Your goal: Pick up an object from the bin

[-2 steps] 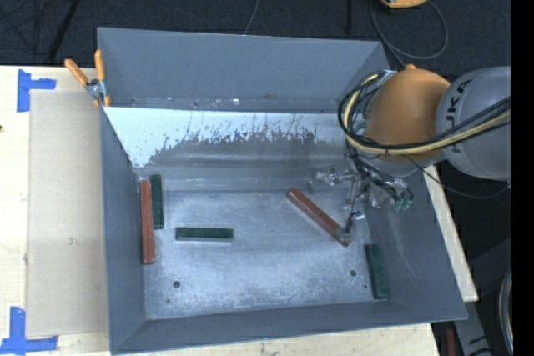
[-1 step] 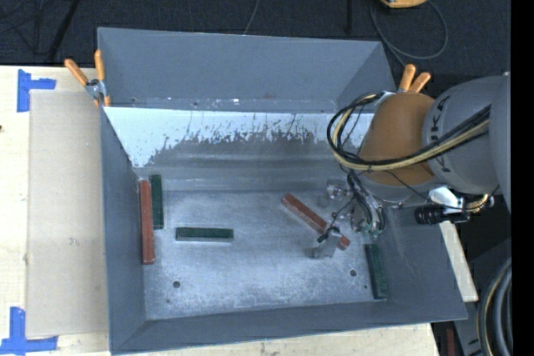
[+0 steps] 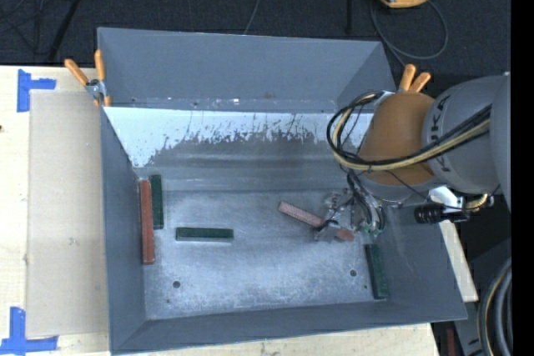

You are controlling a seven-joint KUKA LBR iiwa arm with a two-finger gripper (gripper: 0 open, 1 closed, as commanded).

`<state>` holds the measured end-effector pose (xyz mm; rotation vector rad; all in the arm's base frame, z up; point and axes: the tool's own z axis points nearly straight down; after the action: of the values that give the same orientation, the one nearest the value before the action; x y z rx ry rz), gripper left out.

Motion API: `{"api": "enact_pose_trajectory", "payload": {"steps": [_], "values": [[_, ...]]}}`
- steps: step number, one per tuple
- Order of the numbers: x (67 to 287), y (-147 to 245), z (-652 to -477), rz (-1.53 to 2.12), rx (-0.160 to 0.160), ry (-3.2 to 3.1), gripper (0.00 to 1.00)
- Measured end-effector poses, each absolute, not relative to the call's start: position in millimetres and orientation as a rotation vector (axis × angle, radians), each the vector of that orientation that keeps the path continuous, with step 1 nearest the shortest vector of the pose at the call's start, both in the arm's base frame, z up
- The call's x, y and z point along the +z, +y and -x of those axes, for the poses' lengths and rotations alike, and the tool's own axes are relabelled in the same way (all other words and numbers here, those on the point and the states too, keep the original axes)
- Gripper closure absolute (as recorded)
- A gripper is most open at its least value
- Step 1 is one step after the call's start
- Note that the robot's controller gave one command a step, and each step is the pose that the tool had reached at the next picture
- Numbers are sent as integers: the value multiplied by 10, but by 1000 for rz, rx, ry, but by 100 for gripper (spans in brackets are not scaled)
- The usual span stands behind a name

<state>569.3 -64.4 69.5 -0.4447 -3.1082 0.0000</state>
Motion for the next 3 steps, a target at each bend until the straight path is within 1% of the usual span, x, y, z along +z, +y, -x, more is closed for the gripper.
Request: {"api": "enact_pose_trajectory", "payload": {"steps": [1,2,3], "values": [[2175,-451,-5405,535,-2,-3103,100],[1509,-70,-4775,244,-1,-3123,100],[1530,-76,-4797,246,0,-3129,0]]}}
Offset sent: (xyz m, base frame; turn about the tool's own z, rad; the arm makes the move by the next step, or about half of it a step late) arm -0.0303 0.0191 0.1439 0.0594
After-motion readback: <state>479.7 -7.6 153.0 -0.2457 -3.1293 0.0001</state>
